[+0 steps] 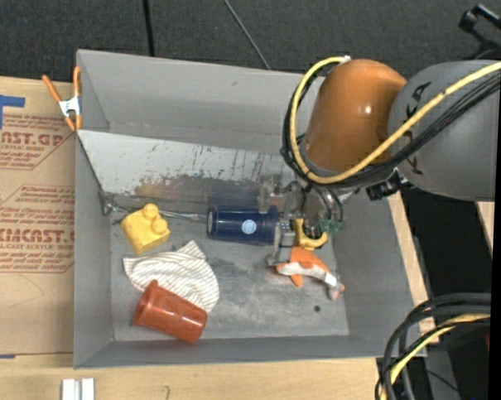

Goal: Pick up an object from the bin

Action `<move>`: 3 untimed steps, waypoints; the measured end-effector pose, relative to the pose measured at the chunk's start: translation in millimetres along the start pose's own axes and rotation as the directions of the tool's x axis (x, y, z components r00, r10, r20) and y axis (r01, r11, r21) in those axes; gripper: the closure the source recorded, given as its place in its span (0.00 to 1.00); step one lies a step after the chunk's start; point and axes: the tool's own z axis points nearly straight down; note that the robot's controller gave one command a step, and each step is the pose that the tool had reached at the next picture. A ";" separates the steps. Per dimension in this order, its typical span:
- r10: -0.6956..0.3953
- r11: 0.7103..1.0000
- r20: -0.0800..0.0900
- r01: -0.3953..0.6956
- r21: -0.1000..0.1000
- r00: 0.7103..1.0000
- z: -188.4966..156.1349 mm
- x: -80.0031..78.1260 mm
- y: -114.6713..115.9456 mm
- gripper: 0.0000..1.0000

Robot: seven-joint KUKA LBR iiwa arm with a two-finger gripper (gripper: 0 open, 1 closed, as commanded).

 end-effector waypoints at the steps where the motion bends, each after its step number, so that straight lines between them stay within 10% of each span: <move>1: 0.001 1.000 0.008 -0.001 0.000 1.000 -4.8 -1.4 0.0 0.00; 3: -0.055 0.998 0.003 0.055 0.001 0.998 74.0 -1.9 -62.8 0.00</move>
Offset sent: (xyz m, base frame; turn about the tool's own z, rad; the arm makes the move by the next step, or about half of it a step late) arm 0.0080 -0.0685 -0.0751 -0.0803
